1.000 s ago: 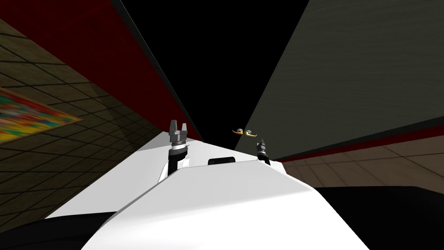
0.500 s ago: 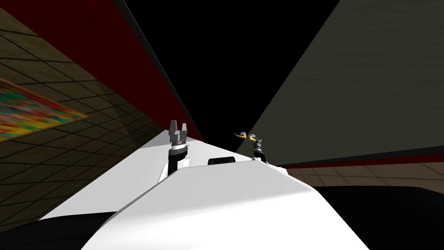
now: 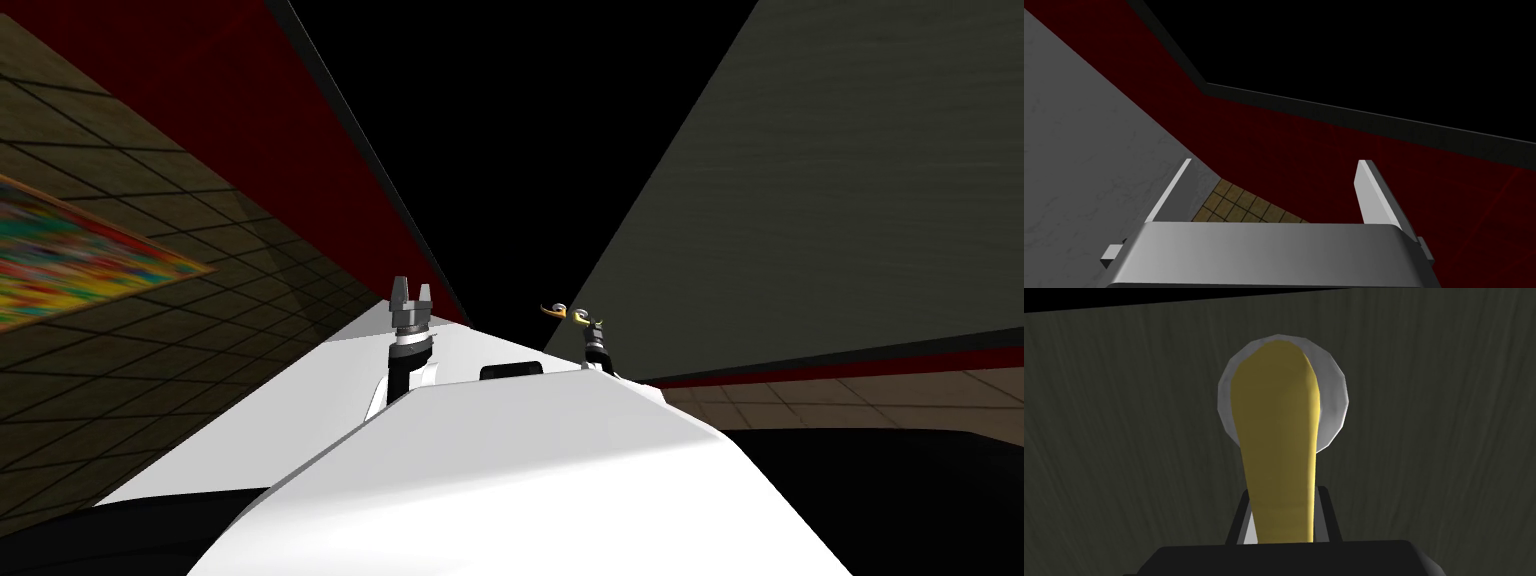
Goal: Pull the door open
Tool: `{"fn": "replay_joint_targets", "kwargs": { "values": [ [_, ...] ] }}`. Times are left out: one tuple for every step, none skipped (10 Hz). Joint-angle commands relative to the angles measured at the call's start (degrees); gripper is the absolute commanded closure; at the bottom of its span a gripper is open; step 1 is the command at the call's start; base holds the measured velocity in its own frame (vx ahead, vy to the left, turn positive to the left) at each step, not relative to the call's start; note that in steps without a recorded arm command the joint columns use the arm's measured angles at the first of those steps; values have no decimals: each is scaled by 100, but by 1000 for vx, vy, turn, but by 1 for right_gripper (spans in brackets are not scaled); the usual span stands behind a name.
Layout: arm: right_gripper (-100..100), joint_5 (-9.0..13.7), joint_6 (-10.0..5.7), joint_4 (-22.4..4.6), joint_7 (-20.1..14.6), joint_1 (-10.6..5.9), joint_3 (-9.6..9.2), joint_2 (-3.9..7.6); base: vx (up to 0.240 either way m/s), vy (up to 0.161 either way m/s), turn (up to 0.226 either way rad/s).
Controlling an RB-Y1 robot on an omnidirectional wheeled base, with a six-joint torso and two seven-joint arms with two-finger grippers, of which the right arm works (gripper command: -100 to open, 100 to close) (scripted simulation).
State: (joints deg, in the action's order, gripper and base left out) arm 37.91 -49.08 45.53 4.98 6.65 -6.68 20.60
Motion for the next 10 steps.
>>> {"fn": "replay_joint_targets", "kwargs": {
  "values": [
    [100, 56, -25, -87, -34, 159, 94, 128, -87, -18, -42],
    [100, 56, -25, -87, -34, 159, 94, 128, -138, 8, -39],
    [100, 66, -34, -105, -49, 195, 108, 160, -109, 32, 0],
    [100, 80, -66, -141, -104, 283, 117, 244, -127, 52, 14],
    [100, 78, -90, -151, -148, 325, 99, 290, -155, 72, 49],
    [100, 62, -130, -151, -222, 366, 45, 347, -170, 68, 116],
    [100, 43, -158, -141, -275, 380, -8, 377, -185, 31, 120],
    [100, 6, -200, -115, -358, 385, -102, 410, -197, 13, 148],
    [100, -37, -240, -81, -439, 376, -207, 433, -214, -9, 188],
    [100, -67, -266, -56, -490, 365, -278, 444, -182, -28, 159]
  ]
}}
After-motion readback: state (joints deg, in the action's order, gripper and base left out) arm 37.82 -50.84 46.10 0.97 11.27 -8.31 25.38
